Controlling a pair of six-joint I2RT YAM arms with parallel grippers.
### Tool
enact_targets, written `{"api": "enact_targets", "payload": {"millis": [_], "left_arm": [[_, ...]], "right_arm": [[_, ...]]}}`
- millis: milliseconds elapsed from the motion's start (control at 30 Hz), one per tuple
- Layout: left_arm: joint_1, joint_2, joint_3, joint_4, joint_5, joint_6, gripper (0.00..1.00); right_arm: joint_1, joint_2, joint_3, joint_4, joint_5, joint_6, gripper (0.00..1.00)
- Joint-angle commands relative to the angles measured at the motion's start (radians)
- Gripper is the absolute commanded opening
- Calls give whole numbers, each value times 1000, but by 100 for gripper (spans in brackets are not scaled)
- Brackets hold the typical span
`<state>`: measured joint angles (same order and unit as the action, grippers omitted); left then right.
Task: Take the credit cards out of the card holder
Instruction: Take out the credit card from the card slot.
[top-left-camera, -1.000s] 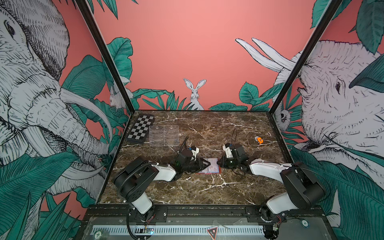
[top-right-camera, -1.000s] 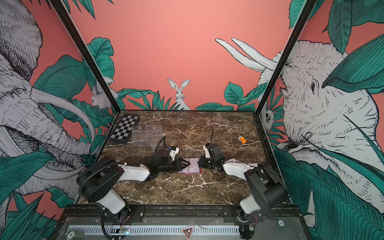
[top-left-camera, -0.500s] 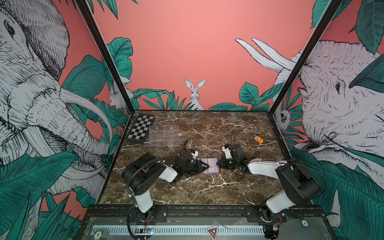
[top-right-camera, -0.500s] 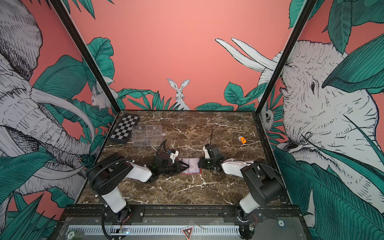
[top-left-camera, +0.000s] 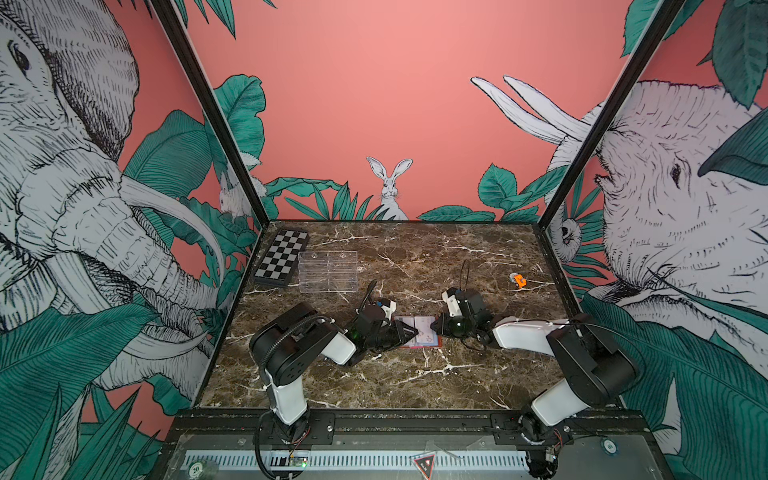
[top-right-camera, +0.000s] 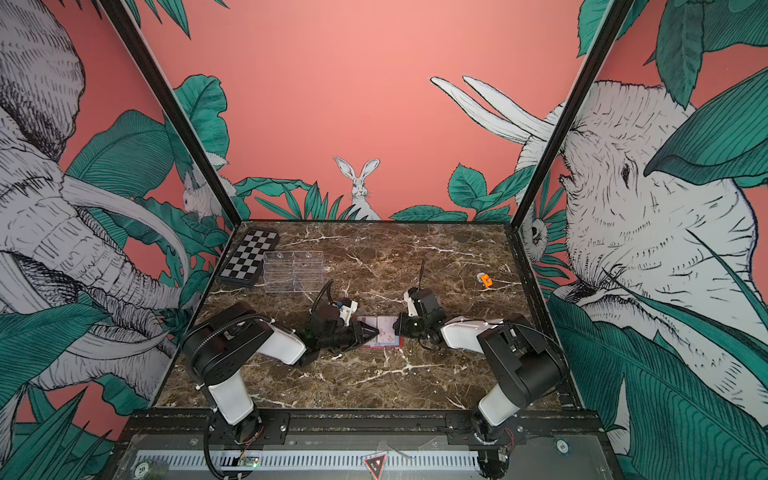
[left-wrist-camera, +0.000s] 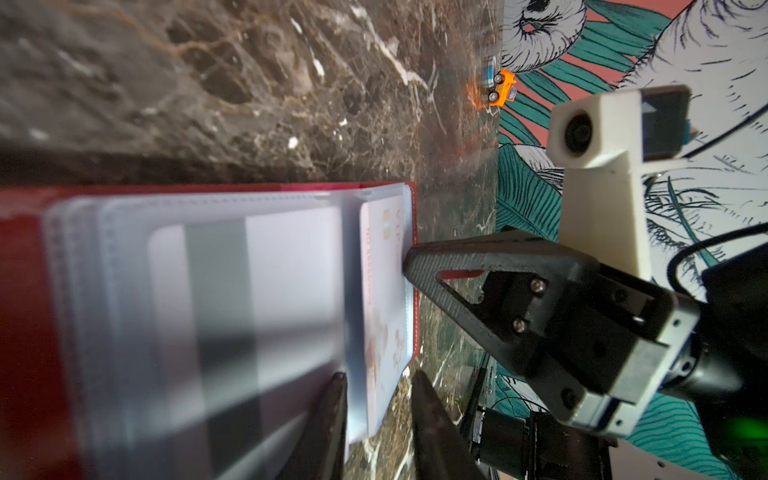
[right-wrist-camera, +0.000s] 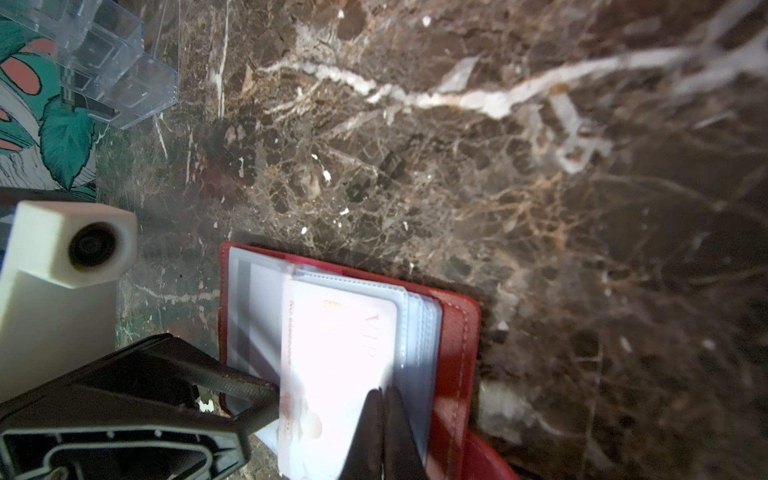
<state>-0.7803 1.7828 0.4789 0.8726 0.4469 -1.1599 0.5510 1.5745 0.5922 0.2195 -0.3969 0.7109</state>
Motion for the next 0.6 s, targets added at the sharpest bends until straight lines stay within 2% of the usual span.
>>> {"api": "enact_targets", "payload": {"millis": [0,100,367,567], "left_arm": [[-5,8,-19,4,-24,-7,29],[-6,14,-17,5,-20,-6,26],[-6,27,-15,26,-9,-4,16],[-6,35,-13,33,-10,-5,16]], "right_arm": [[6,-30,-16,-34,33,-5,4],[6,-34,-1,-62,27,-22,4],[7,15,-14,13,-1,9,4],[10,18,-3,2,-4,1,3]]}}
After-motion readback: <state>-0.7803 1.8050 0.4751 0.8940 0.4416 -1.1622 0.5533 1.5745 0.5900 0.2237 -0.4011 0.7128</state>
